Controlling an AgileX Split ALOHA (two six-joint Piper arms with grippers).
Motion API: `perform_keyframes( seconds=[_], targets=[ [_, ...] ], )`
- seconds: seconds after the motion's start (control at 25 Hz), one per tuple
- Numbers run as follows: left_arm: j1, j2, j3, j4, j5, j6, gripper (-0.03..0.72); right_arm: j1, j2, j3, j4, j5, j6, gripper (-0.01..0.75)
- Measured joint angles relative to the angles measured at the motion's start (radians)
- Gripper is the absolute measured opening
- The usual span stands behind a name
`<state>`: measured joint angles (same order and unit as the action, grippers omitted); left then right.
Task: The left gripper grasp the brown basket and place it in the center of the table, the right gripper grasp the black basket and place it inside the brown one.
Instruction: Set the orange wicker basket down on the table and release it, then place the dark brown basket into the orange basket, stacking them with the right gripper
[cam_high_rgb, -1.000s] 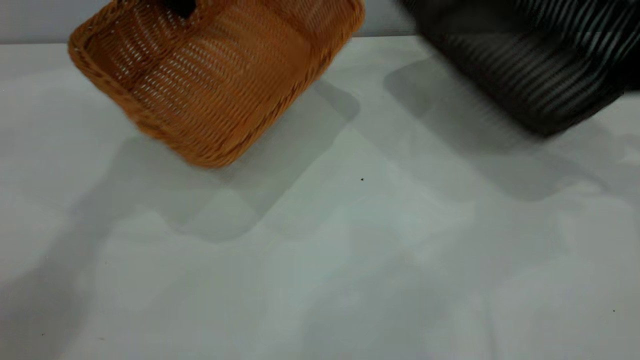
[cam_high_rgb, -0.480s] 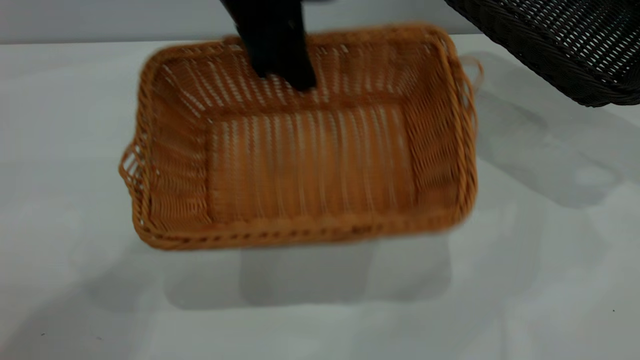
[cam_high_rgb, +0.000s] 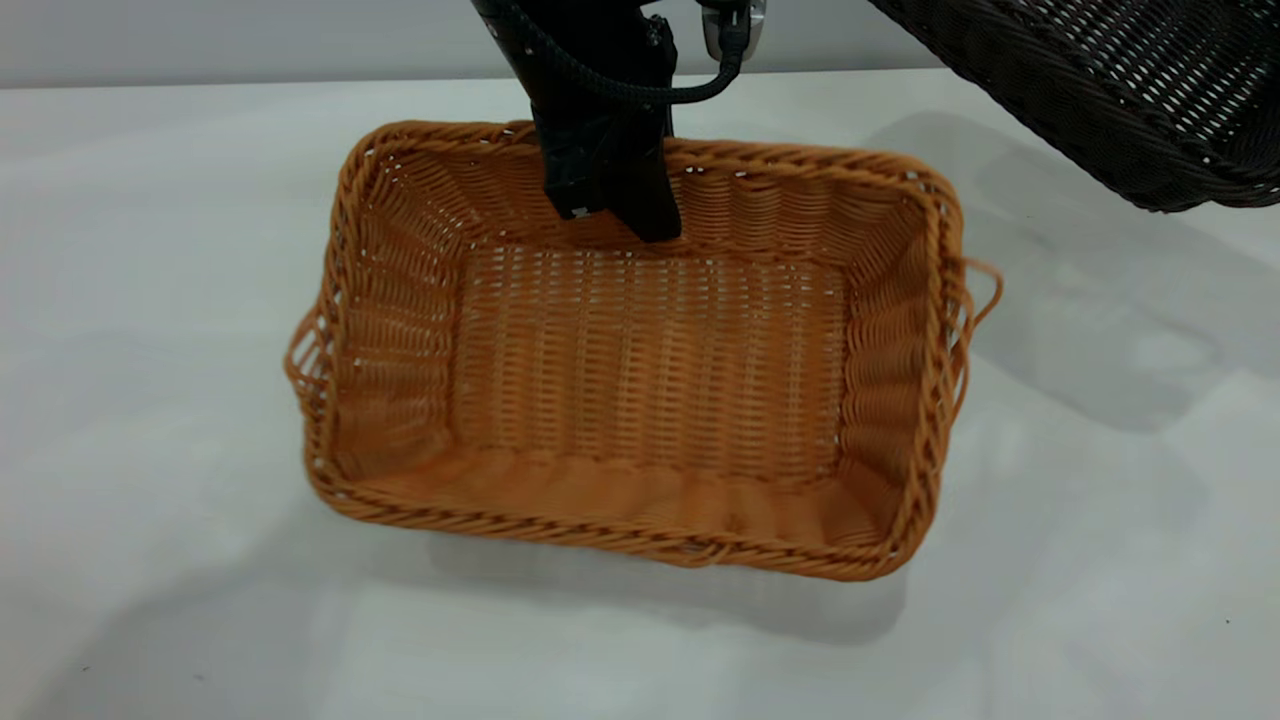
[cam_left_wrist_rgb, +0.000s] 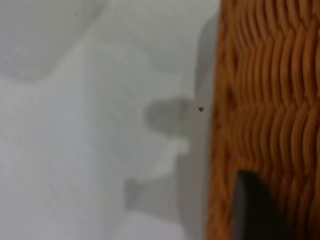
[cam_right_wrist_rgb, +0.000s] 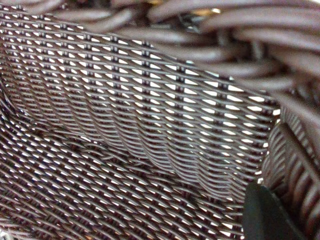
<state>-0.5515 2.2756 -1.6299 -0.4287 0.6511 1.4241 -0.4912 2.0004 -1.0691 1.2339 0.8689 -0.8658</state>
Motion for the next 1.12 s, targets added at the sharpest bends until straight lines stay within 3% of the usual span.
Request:
perform_keyframes(
  seconds=[0.2,0.32,0.52,0.72,0.84,1.12],
  targets=[
    [0.0,0.0,-0.005,-0.002,-0.006,-0.05,0.436,0.0,0.0,0.0,-0.007,0.027,0.0,0.078],
    [0.0,0.0,-0.005,-0.002,-0.036,-0.136,0.511,0.0,-0.014,0.0,-0.023,0.027,0.0,0.078],
    [0.015,-0.015,-0.005,0.034,-0.144,-0.253,0.546,0.0,-0.089,0.0,-0.078,0.034,0.012,0.078],
    [0.097,-0.069,-0.005,0.077,-0.199,-0.423,0.548,0.028,-0.172,0.0,-0.174,0.041,0.087,0.078],
    [0.179,-0.101,-0.005,0.081,-0.193,-0.524,0.549,0.094,-0.194,0.0,-0.24,0.048,0.163,0.078],
    [0.394,-0.127,-0.005,0.084,-0.147,-0.712,0.549,0.359,-0.197,0.0,-0.359,-0.003,0.338,0.077]
  ],
)
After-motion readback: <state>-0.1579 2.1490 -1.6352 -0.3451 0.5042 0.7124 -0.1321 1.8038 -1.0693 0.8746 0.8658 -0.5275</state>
